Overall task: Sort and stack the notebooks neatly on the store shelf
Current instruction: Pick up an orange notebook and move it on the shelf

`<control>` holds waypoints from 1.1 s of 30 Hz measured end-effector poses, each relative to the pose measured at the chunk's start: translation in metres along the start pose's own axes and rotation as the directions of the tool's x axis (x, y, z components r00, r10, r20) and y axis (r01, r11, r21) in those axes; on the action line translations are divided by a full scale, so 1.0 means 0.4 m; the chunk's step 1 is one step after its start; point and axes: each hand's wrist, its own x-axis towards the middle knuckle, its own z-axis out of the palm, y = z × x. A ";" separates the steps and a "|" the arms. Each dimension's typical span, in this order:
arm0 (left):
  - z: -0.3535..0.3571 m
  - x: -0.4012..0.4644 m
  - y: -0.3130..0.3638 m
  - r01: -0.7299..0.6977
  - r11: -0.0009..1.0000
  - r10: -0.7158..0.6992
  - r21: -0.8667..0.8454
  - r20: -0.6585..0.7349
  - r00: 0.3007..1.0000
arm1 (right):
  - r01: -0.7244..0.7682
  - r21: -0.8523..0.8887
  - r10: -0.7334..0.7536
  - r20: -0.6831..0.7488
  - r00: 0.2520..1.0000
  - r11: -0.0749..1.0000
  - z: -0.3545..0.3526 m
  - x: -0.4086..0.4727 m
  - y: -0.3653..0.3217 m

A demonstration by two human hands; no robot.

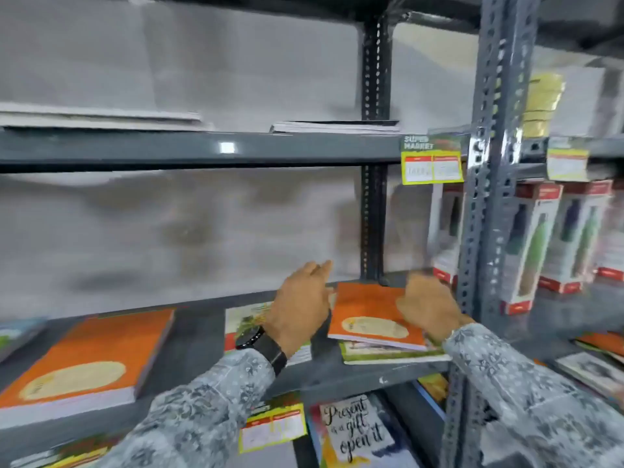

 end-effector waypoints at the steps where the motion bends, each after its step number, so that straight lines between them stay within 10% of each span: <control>1: 0.021 0.008 0.005 0.021 1.000 -0.023 0.023 0.092 0.995 | -0.083 -0.036 0.087 0.159 0.983 0.996 0.010 0.007 0.014; 6: 0.107 0.030 0.019 0.331 0.943 -0.288 -0.006 0.480 0.829 | -0.287 0.105 0.218 0.424 0.879 0.952 0.070 0.029 0.077; 13: 0.127 0.053 0.016 0.778 0.555 -0.475 -0.293 0.657 0.586 | -0.338 0.311 0.253 0.281 0.926 0.889 0.092 0.030 0.078; 24: -0.083 -0.185 -0.212 0.514 0.595 -0.535 -0.618 0.172 0.827 | 0.045 0.777 -0.113 0.034 0.993 0.628 0.172 -0.036 -0.181; 33: -0.399 -0.477 -0.580 0.670 0.581 -0.755 -0.462 0.002 0.656 | 0.056 0.855 -0.359 0.156 0.920 0.515 0.353 -0.200 -0.712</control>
